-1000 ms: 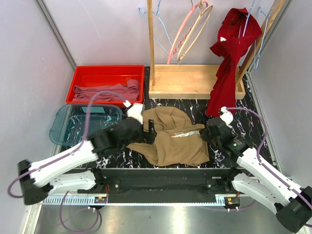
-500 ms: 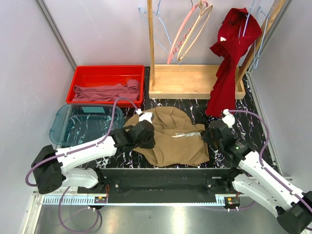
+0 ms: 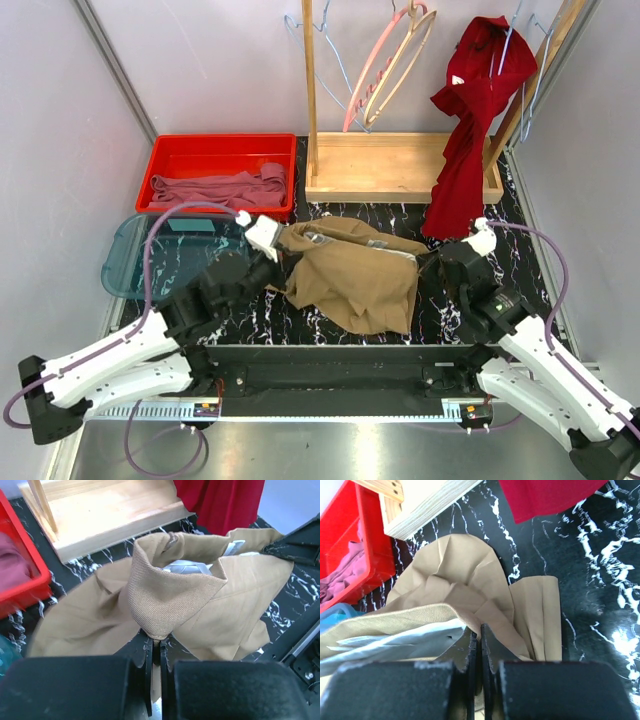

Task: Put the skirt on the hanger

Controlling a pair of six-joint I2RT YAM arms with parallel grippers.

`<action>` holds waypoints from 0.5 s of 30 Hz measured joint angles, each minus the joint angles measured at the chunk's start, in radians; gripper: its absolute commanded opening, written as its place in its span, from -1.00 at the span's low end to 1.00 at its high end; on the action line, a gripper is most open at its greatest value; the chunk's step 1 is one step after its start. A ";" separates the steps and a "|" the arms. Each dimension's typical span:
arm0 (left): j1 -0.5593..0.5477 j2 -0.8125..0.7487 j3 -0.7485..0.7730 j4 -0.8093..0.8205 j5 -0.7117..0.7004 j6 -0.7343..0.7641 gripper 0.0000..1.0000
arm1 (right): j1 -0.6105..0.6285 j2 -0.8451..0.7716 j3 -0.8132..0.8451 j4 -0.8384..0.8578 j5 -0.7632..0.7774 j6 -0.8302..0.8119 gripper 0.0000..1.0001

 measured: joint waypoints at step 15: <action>-0.249 0.156 -0.373 0.049 -0.094 -0.407 0.33 | -0.001 -0.030 -0.255 0.070 -0.087 0.079 -0.18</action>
